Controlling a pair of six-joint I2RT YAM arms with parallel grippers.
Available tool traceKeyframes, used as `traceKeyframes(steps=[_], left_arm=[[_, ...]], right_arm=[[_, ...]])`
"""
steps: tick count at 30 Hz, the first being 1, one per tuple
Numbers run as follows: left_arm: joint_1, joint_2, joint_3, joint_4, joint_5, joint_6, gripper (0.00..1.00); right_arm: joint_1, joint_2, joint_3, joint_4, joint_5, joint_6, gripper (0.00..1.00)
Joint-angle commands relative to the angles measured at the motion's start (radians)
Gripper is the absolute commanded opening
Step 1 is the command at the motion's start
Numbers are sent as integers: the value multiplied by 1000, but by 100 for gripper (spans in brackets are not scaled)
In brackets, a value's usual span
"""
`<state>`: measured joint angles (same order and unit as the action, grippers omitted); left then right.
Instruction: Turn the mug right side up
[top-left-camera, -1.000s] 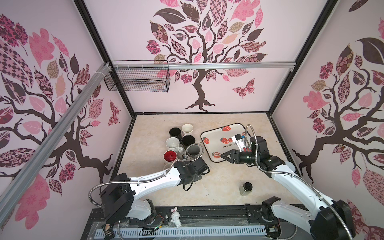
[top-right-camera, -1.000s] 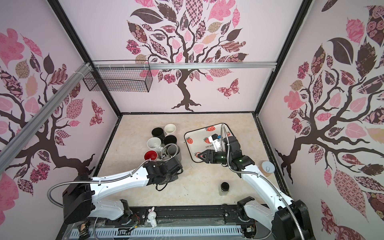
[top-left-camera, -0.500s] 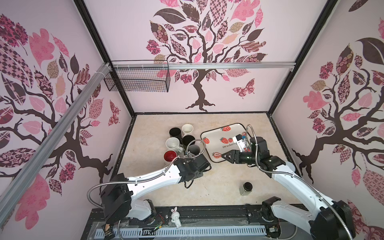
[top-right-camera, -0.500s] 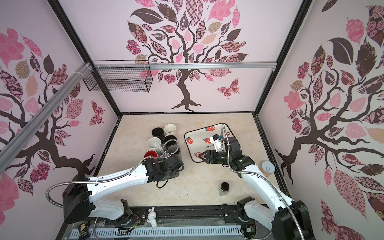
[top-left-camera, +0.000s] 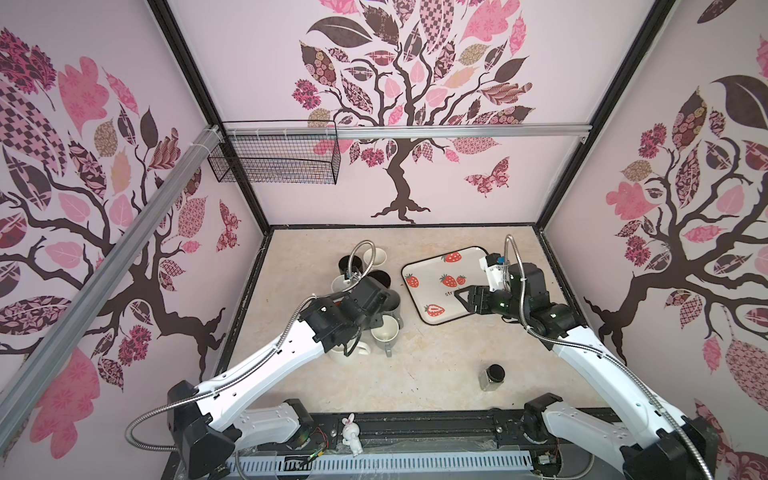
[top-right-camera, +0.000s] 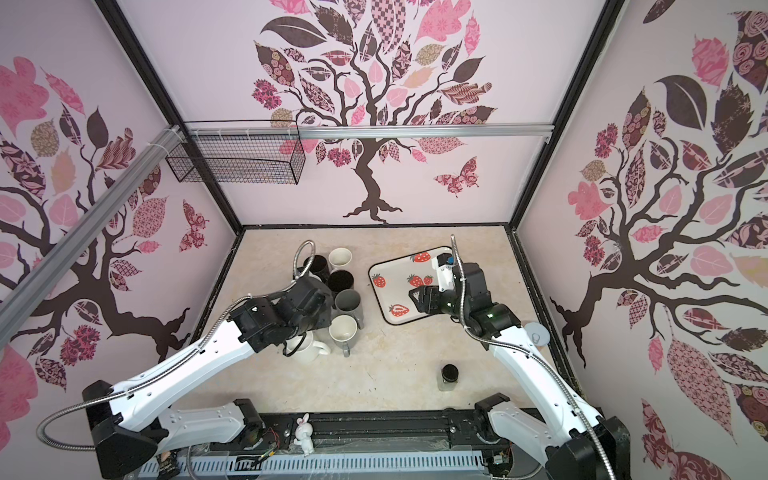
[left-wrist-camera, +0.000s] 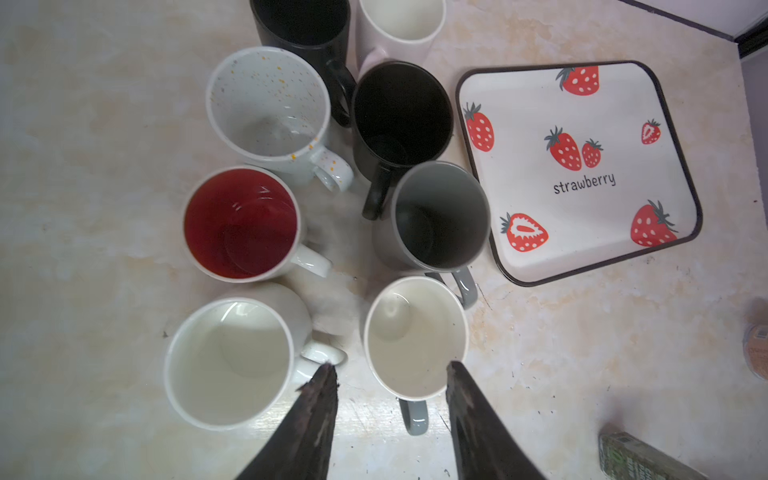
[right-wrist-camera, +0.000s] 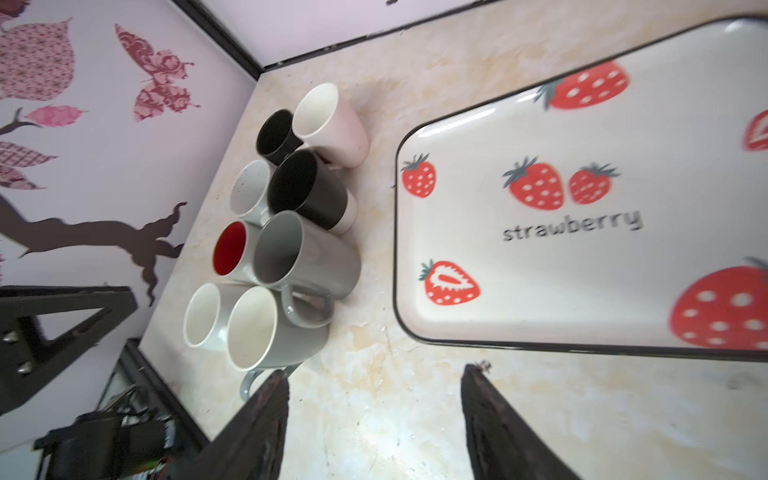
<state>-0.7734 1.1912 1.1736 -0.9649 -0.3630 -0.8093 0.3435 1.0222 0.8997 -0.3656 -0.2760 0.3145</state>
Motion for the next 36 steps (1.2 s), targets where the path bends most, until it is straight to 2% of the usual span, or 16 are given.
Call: traceKeyframes(steps=[1,6,8,10,13,16,18,21,22,26,30,33,36], left_arm=[[111,-34,80,-17,66,199,47],[294,-21,162,2,99,390,58],[339,-9,180,27,101,463,63],[352,-6,161,94,35,517,71],[364,-6,94,217,-18,590,83],[405,-4,12,364,-52,649,97],[502,0,-36,435,20,634,97],[661,-9,-123,558,182,609,97],[689,-17,-162,615,206,618,97],[770,-48,-315,805,168,682,97],[888,-68,-443,928,214,675,97],[913,-76,-532,1031,181,717,97],[928,-45,-571,1085,175,707,97]], right_arm=[[-5,-12,89,-41,195,-88,72],[-5,-44,75,52,383,-156,88],[-12,-51,38,116,401,-207,94],[-42,-47,-8,192,417,-216,100],[-119,-42,-85,302,414,-191,100],[-135,-38,-198,461,509,-267,100],[-144,-13,-255,541,590,-300,100],[-185,44,-313,631,623,-287,100],[-194,54,-338,676,624,-290,100],[-225,100,-467,920,604,-328,100],[-308,146,-527,1023,530,-283,100],[-339,169,-550,1073,509,-277,100],[-344,214,-551,1119,455,-282,100]])
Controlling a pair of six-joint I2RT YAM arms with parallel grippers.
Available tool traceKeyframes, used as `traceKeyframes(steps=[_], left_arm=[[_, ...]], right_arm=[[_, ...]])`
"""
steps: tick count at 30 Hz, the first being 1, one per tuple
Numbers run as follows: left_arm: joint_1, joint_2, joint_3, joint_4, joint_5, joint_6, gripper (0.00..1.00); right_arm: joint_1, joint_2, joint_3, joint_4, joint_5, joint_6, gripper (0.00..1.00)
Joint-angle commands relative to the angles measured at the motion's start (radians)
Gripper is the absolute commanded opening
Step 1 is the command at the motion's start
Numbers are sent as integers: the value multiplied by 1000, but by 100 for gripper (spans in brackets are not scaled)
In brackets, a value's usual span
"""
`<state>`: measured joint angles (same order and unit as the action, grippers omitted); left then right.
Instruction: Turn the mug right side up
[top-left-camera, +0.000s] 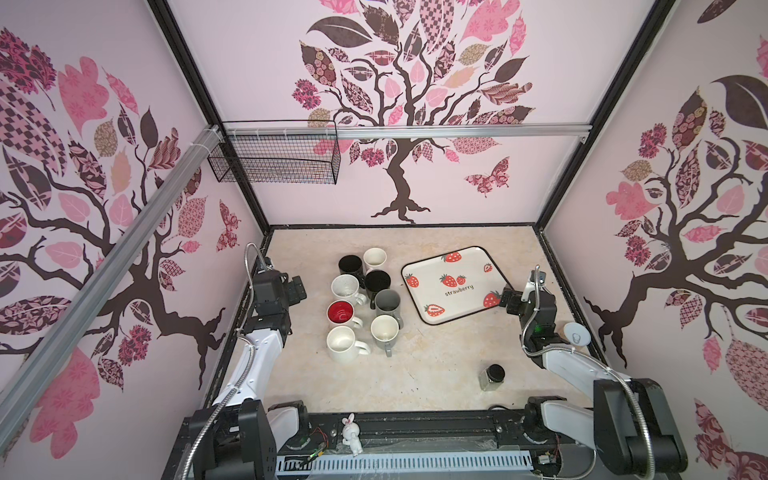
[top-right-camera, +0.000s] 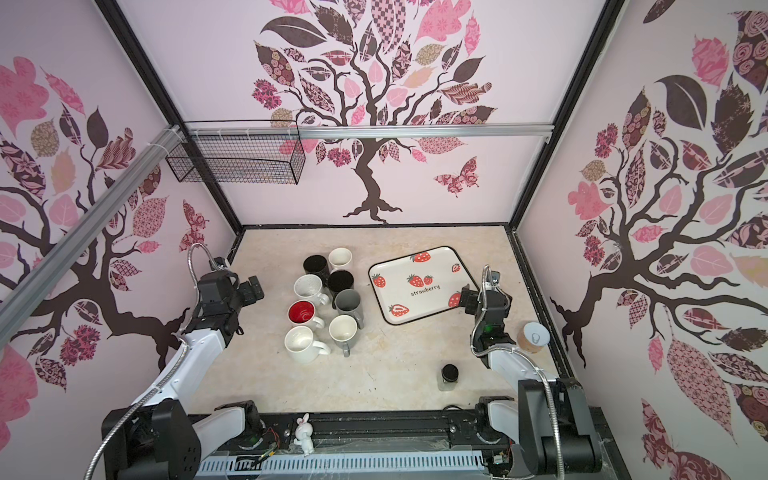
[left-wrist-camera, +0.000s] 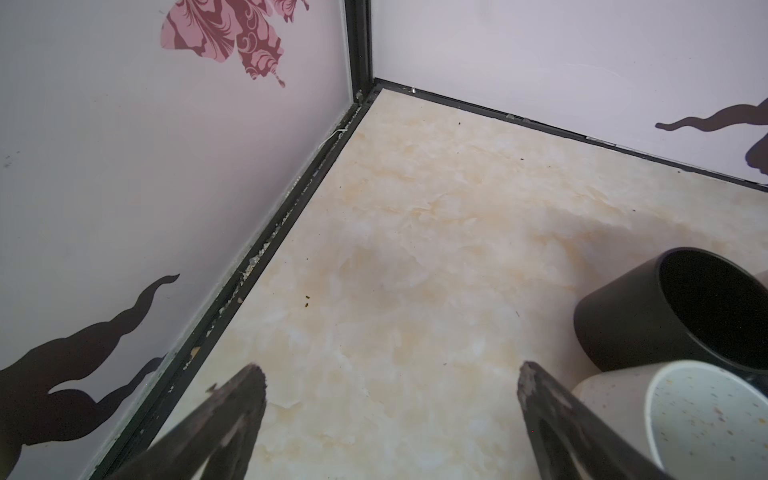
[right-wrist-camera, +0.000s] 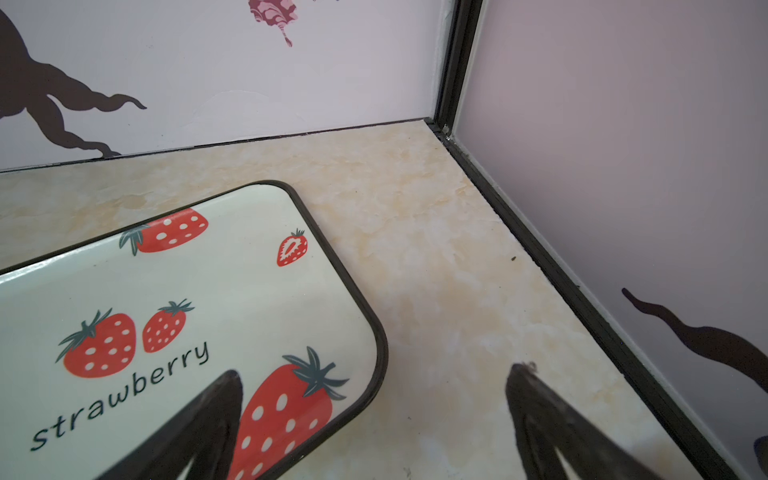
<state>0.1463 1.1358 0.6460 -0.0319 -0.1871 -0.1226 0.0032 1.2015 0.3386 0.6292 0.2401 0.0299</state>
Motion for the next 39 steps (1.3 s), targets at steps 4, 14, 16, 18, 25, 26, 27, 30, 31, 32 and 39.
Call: traceKeyframes(steps=[4,14,16,18,25,26,27,30,31,32,39], left_arm=[[20,41,-77,233,42,-16,97],[32,155,-147,404,132,-112,97],[33,176,-163,452,128,-120,97],[32,205,-185,528,115,-115,97],[46,331,-194,695,224,-79,97],[46,340,-195,704,241,-74,97],[47,340,-194,704,255,-67,97],[46,335,-211,730,277,-55,97],[46,333,-218,745,286,-49,97],[46,331,-229,763,291,-48,97],[23,322,-273,837,281,-20,97]], right_arm=[[-3,89,-14,216,-113,17,100],[-4,188,-43,332,-150,35,100],[-4,192,-42,339,-153,34,100],[-6,195,-36,330,-163,32,100],[-8,266,-15,376,-228,41,100],[-8,278,-21,392,-225,41,100],[-8,291,-33,423,-225,42,100],[-8,336,-56,504,-247,34,100],[-7,351,-60,534,-248,31,100],[-7,361,-69,565,-248,31,100],[-8,360,-61,544,-248,29,100]])
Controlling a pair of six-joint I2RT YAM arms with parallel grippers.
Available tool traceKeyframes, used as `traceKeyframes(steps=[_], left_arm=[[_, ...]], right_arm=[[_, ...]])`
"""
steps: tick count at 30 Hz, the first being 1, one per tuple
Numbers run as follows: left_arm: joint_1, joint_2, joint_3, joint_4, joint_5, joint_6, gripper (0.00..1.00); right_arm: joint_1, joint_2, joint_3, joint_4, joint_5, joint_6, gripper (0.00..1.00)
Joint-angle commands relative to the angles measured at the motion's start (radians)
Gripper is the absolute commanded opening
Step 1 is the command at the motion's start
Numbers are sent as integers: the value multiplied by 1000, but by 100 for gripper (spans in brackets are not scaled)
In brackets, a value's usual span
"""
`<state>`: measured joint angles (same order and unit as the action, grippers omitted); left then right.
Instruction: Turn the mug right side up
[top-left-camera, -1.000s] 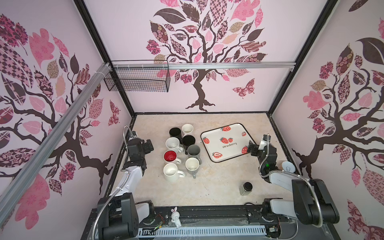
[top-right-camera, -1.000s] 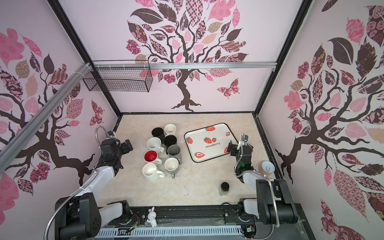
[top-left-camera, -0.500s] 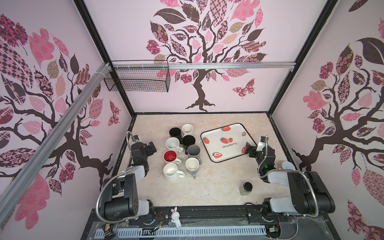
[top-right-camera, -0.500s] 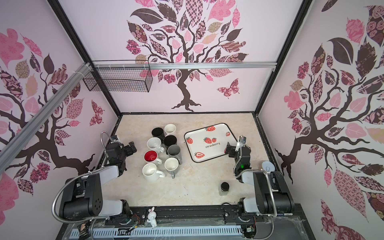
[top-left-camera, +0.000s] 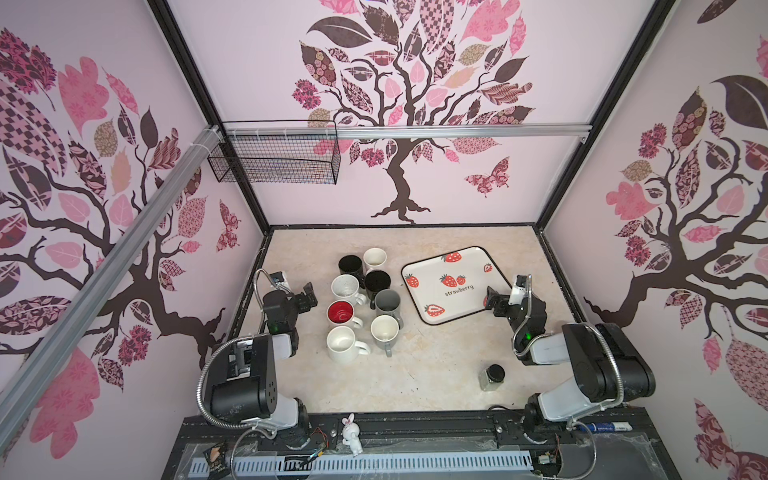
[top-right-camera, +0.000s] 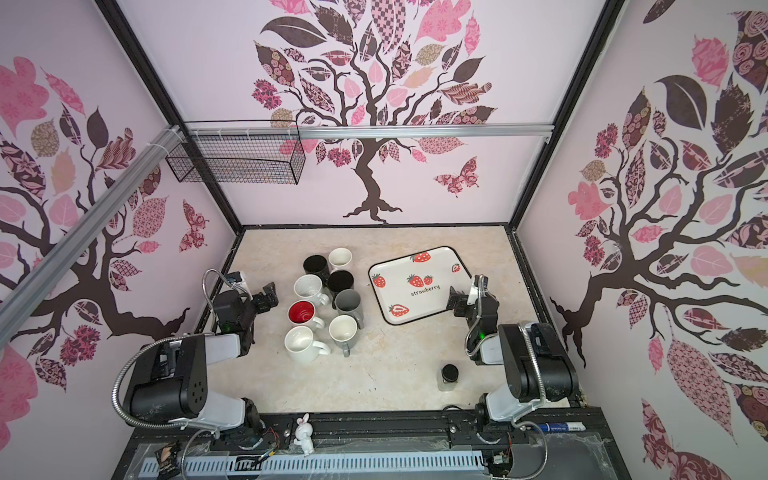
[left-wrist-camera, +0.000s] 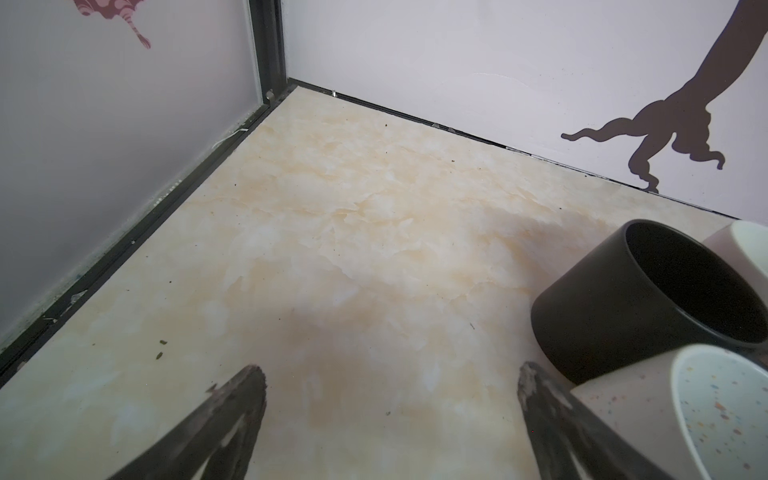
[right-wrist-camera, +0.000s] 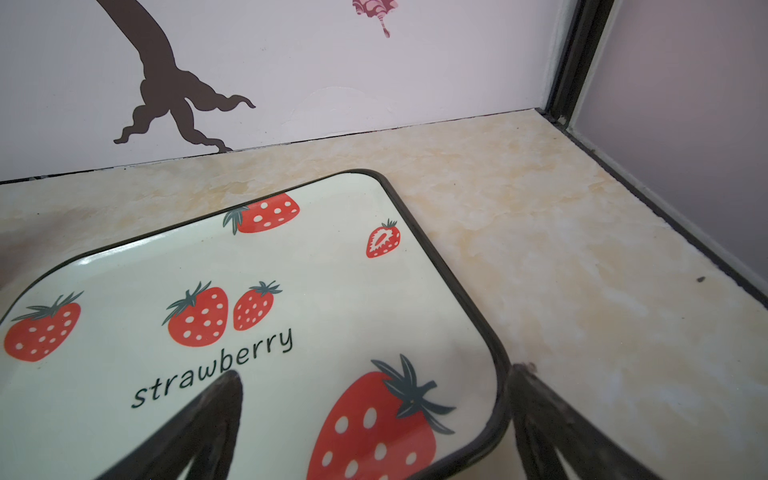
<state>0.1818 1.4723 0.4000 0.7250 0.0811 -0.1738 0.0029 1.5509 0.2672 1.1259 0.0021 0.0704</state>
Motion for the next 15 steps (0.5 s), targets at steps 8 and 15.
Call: traceKeyframes(steps=[8,15], left_arm=[[-130,73,-23,139,-170,102,97],[-138,97,-32,194,-175,112,97]], right_arm=[[-7,9,10,47,-9,-12,100],[-6,9,11,47,-10,-14,100]])
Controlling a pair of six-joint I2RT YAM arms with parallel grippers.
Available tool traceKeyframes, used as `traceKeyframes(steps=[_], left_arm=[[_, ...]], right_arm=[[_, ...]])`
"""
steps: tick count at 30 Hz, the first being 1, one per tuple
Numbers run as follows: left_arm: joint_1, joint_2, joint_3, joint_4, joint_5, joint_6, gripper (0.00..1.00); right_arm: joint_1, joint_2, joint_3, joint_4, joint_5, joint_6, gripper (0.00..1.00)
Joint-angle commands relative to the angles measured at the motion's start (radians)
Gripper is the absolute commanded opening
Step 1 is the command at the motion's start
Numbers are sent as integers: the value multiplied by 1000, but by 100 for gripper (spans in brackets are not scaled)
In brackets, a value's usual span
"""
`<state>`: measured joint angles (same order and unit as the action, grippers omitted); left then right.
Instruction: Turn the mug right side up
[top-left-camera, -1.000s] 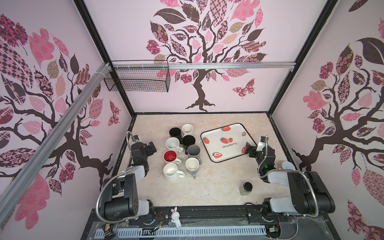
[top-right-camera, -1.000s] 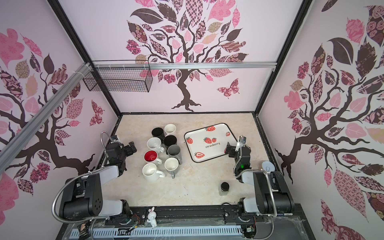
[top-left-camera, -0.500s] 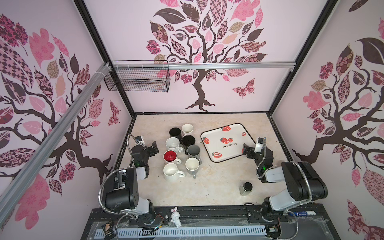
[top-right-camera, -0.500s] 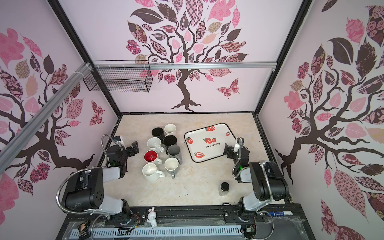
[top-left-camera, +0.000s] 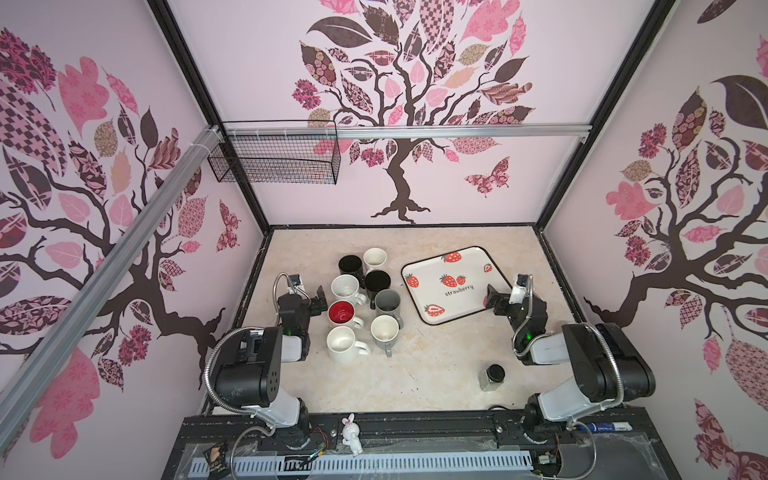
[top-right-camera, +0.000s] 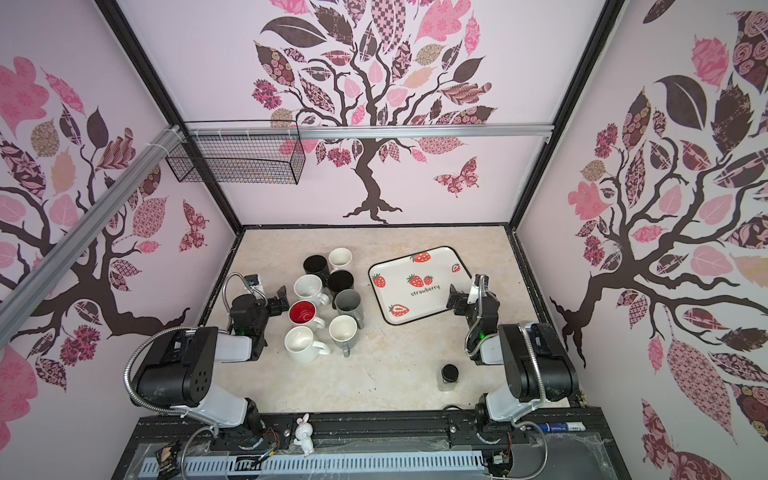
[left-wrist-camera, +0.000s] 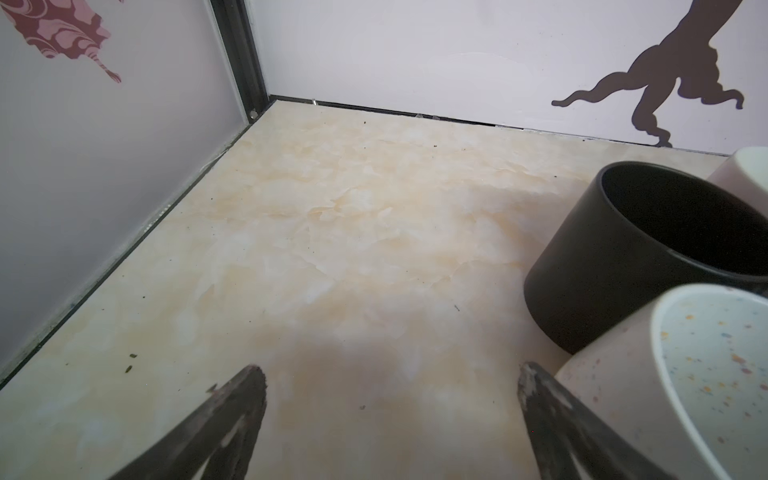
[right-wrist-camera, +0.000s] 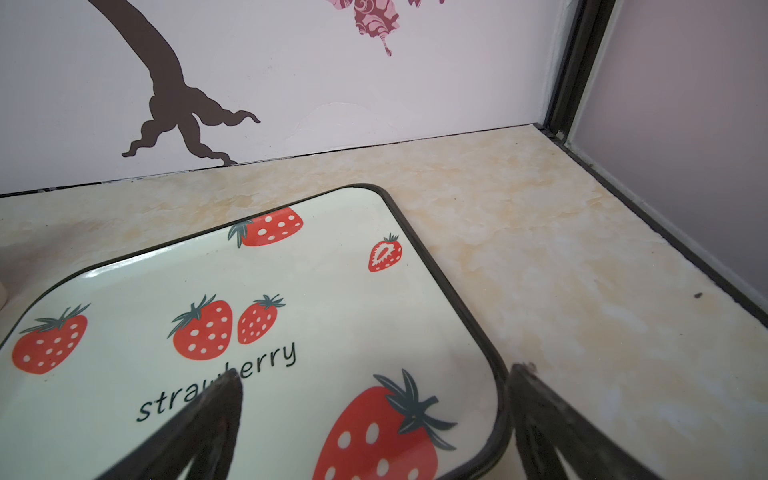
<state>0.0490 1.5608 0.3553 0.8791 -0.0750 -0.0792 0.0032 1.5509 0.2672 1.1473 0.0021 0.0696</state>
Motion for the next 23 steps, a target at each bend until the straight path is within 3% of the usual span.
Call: traceKeyframes(steps=[1,23], left_arm=[[-5,7,14,39,-20,16,97],[-22,-5,32,-25,-39,33,97]], right_arm=[[-6,10,10,25,-9,-13,100],[-7,9,10,25,-11,-13,100]])
